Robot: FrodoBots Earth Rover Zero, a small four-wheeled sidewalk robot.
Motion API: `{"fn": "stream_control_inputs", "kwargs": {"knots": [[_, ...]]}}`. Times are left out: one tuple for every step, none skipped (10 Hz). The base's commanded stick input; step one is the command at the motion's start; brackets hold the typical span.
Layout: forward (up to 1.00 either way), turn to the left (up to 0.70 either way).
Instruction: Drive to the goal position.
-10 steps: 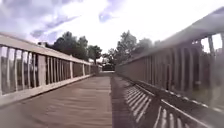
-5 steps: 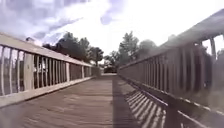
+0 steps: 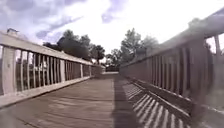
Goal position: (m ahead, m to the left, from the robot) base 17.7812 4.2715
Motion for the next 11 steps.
{"fn": "stream_control_inputs", "kwargs": {"knots": [[1.0,-0.12],[1.0,-0.3],[1.0,-0.37],[1.0,-0.37],[1.0,-0.38],[1.0,-0.34],[1.0,-0.1],[1.0,0.0],[1.0,0.0],[1.0,0.0],[1.0,0.0]]}}
